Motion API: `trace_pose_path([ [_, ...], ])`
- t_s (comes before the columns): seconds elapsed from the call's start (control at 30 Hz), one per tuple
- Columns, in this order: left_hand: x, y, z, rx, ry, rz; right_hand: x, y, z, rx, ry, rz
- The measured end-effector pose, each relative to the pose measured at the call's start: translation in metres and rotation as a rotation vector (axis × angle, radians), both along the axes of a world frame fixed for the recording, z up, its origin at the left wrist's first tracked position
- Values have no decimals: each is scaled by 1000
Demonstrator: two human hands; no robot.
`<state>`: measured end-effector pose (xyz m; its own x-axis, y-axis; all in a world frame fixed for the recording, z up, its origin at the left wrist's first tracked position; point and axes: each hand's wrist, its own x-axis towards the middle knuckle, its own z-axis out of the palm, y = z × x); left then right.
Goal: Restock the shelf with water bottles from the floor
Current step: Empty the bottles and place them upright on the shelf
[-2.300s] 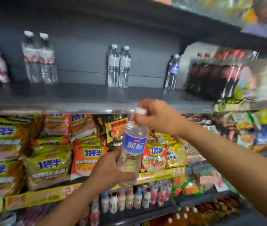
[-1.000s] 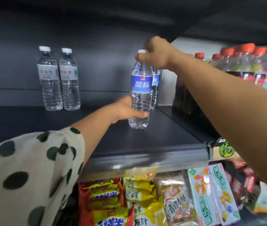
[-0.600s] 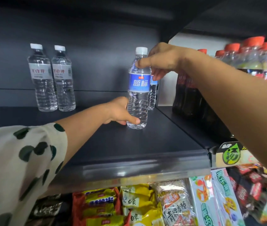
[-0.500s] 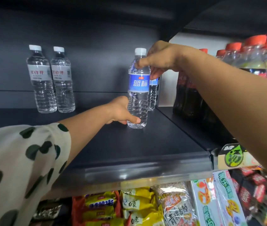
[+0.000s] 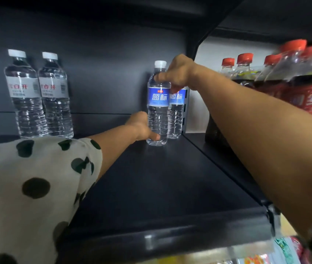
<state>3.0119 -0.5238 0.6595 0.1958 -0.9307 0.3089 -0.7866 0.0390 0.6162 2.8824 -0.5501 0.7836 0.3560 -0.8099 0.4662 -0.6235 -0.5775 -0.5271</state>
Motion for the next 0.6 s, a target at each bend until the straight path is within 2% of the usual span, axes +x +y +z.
trace_pose_path([
  [0.2, 3, -19, 0, -23, -47, 64, 11, -20, -1, -125, 89, -111],
  [0.6, -2, -25, -3, -81, -106, 157, 23, -37, -8, -211, -9, -181],
])
